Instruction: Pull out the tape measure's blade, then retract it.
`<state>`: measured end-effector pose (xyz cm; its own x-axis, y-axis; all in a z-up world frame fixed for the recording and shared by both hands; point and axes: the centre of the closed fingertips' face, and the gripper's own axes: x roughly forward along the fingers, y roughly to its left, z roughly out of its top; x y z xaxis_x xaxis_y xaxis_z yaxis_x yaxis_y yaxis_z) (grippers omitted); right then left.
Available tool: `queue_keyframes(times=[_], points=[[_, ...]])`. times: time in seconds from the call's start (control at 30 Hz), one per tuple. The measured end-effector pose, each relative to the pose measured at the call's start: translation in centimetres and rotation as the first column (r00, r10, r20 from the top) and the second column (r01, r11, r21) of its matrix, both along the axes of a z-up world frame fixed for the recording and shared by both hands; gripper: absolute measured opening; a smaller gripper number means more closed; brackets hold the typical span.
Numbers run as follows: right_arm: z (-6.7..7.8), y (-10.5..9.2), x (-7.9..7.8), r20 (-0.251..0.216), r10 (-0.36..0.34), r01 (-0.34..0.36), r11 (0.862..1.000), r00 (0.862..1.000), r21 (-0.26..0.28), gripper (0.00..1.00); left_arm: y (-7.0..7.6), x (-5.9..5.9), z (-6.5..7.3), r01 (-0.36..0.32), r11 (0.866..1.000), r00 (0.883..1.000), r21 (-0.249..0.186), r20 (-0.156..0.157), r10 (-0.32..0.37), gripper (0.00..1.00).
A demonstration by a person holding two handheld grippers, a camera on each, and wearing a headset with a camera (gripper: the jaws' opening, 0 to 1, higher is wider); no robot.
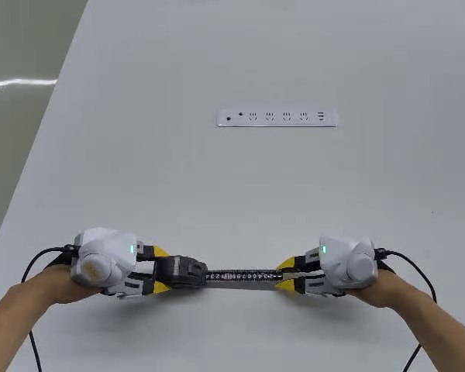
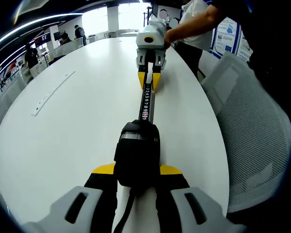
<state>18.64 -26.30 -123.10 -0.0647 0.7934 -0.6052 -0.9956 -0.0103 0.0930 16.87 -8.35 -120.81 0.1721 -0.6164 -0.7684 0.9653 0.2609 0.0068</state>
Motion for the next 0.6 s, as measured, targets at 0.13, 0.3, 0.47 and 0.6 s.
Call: queue_keyframes(times=[0.13, 0.3, 0.47, 0.6], points=[[-0.1, -0.4, 0.2, 0.0, -0.005, 0.005, 1.0, 1.0, -0.003, 0.1, 0.0, 0.0, 0.0, -0.001, 1.0, 1.0, -0.002, -0.001, 0.001, 0.26], [-0.1, -0.7, 0.3, -0.001, -0.006, 0.006, 1.0, 1.0, -0.005, 0.1, 0.0, 0.0, 0.0, -0.001, 1.0, 1.0, -0.003, -0.003, 0.001, 0.26], [-0.1, -1.0, 0.3, -0.003, -0.008, 0.008, 1.0, 1.0, -0.006, 0.1, 0.0, 0.0, 0.0, -0.001, 1.0, 1.0, -0.003, -0.004, 0.001, 0.26], [0.0, -1.2, 0.3, -0.01, -0.015, 0.015, 1.0, 1.0, 0.0, 0.1, 0.0, 0.0, -0.1, -0.002, 1.0, 1.0, -0.002, -0.005, 0.002, 0.26]])
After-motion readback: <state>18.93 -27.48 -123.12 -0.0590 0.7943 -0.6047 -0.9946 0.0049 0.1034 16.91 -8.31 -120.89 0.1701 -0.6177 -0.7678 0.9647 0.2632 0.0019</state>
